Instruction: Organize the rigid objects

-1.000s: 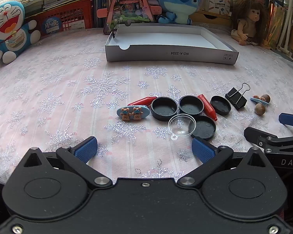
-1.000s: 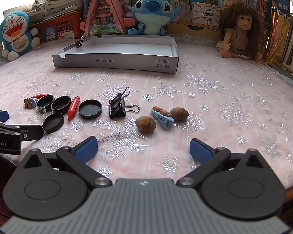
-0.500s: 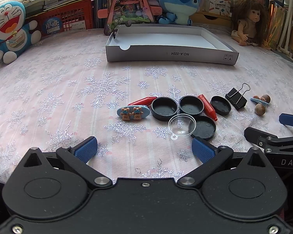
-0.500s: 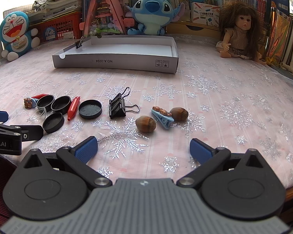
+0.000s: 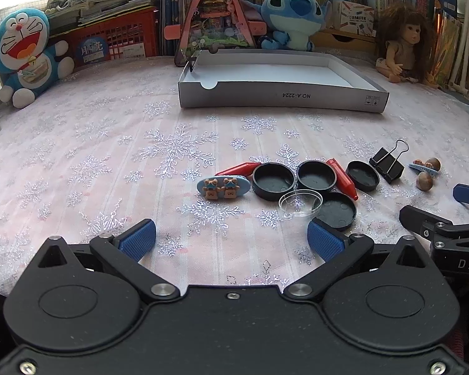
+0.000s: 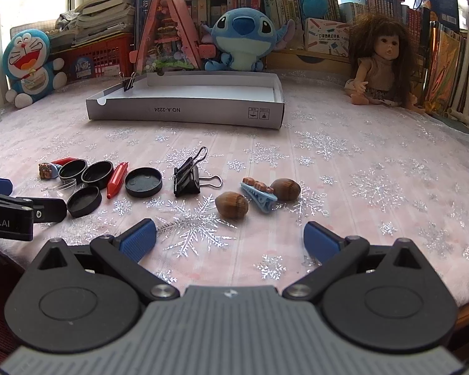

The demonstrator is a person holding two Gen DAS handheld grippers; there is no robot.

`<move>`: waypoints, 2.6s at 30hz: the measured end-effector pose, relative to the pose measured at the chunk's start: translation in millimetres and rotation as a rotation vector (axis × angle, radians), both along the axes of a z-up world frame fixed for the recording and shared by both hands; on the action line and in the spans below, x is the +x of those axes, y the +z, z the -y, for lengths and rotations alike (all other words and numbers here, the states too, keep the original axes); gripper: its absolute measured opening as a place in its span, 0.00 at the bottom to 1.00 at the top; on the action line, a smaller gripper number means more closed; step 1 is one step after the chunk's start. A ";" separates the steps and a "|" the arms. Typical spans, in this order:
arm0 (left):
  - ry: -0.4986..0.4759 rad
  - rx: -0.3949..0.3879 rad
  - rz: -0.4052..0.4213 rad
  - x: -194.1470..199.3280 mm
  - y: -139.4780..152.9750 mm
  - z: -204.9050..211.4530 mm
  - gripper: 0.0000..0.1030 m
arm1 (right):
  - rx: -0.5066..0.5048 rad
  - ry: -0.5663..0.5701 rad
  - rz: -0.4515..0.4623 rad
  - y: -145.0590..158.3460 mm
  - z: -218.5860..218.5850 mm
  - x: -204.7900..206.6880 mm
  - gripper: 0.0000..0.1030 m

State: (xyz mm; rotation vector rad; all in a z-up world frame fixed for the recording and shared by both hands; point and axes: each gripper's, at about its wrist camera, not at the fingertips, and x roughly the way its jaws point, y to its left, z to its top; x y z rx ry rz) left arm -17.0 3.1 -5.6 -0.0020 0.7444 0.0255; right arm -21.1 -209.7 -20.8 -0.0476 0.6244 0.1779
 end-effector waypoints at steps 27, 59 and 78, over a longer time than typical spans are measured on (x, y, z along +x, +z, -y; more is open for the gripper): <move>-0.105 -0.183 0.059 -2.8 7.2 6.4 0.25 | 0.097 0.034 0.037 4.3 7.2 9.2 0.30; -0.059 -0.239 0.110 151.9 89.9 -33.9 0.25 | 0.124 0.064 -0.106 74.8 22.5 153.9 0.26; -0.009 -0.211 -0.133 247.8 36.1 -42.3 0.25 | 0.062 0.023 -0.344 41.5 4.1 251.2 0.27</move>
